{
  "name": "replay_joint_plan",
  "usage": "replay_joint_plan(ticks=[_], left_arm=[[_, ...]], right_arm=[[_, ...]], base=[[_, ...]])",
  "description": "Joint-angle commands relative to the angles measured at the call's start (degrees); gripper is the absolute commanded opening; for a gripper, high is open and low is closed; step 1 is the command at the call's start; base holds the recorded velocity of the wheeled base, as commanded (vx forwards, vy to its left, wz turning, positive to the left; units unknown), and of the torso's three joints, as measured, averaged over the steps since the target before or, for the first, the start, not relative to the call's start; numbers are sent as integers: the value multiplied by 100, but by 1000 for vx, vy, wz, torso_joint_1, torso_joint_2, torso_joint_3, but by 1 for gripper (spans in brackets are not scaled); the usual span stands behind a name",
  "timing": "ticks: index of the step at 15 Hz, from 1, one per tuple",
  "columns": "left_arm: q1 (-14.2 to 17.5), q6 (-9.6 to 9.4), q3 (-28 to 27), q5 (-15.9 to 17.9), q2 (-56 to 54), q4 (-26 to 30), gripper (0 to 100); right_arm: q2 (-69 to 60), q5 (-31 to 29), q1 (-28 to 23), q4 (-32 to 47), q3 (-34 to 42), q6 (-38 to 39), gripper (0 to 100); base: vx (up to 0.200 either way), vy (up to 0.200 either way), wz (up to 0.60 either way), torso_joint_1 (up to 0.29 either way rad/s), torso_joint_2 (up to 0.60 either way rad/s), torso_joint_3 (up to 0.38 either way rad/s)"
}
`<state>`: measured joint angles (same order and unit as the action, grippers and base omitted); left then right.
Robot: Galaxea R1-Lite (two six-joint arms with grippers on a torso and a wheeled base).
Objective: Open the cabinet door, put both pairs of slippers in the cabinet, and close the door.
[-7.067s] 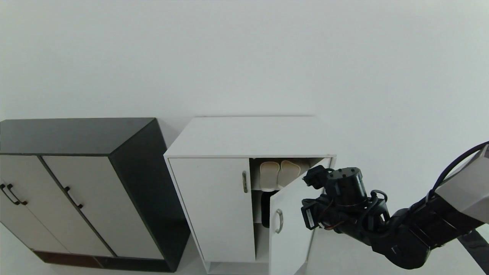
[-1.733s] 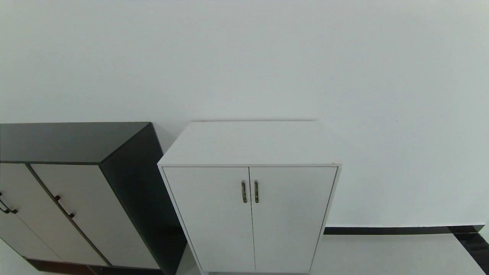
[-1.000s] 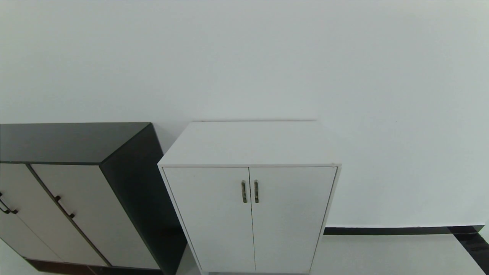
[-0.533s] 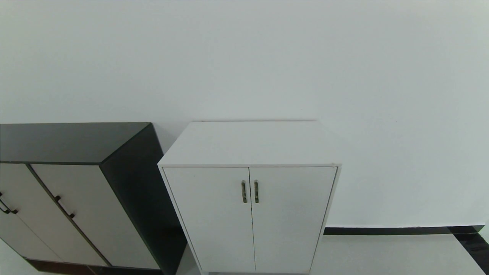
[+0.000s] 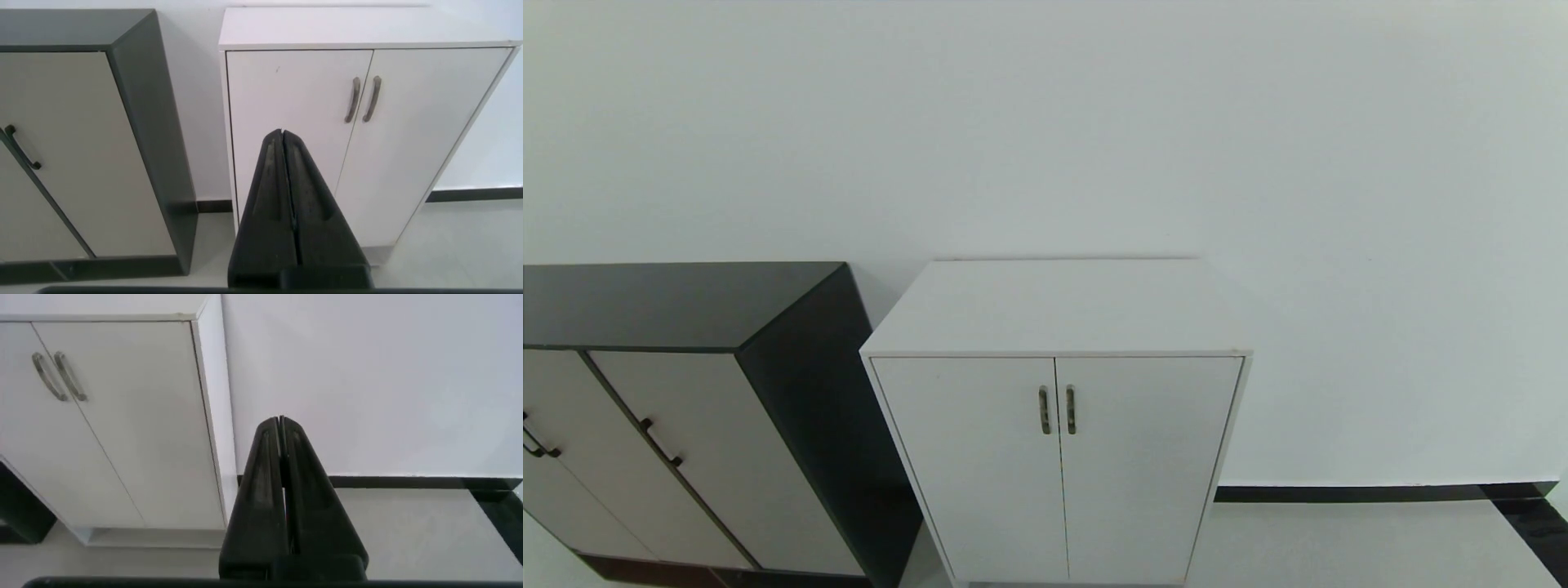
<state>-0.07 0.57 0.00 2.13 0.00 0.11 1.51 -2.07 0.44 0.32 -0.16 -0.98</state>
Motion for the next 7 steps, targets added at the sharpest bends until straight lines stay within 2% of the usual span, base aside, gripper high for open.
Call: replay_joint_plan(ticks=[1,3,7], left_arm=[[-1,-5,0,6,0,-2,0],[-1,-101,0,6,0,-2,0],[-1,-92,0,6,0,-2,0]], right_arm=[[-151,-12,-26,3,-2,27,0],[-151,14,-26,-5,-2,-87,0],[-151,31,-26,-5,16,-26,0]], base=[[0,0,0,0,0,0],[0,0,0,0,0,0],[0,0,0,0,0,0]])
